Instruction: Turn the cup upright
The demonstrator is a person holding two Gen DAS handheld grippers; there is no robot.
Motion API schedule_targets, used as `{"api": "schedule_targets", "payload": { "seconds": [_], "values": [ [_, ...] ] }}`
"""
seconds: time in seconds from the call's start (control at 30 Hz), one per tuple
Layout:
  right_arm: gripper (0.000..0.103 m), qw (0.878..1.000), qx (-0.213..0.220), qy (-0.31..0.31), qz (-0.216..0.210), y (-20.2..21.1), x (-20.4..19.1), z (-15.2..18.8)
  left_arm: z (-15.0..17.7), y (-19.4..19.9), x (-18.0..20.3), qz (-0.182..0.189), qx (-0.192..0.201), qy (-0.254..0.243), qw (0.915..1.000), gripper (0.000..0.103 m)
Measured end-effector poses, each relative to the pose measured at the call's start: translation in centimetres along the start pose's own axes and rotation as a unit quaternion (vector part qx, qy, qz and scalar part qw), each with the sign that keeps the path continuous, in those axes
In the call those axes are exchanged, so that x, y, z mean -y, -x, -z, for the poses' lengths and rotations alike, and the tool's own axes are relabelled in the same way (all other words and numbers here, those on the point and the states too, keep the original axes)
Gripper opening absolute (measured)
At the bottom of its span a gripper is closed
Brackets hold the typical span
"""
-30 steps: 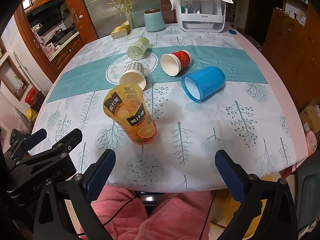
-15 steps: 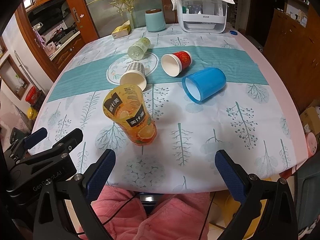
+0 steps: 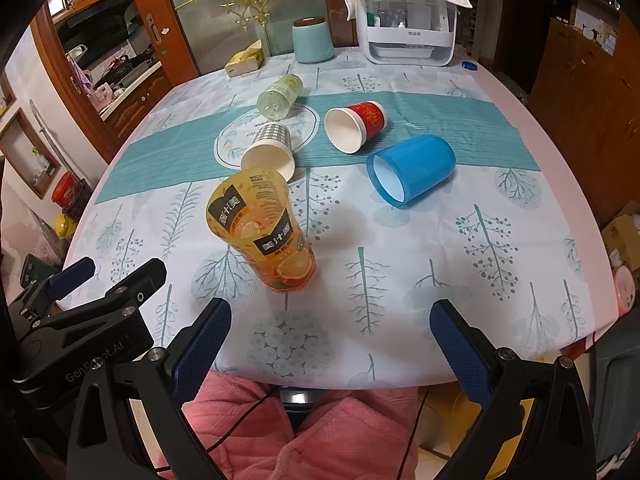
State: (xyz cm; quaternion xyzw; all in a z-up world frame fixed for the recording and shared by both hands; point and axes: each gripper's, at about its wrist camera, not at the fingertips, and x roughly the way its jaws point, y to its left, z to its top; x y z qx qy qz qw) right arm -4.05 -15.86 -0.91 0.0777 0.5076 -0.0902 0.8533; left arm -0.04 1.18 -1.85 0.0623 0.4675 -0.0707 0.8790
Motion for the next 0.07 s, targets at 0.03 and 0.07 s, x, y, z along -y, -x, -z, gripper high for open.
{"api": "schedule_targets", "payload": {
  "seconds": [0.03, 0.07],
  "values": [
    [0.101, 1.0, 0.0, 0.0, 0.0, -0.04, 0.13, 0.05, 0.05, 0.04, -0.01, 0.0, 0.001, 0.0, 1.0, 0.093],
    [0.101, 1.0, 0.0, 0.0, -0.001, -0.04, 0.2, 0.08, 0.08, 0.05, 0.02, 0.0, 0.001, 0.001, 1.0, 0.093]
  ]
}}
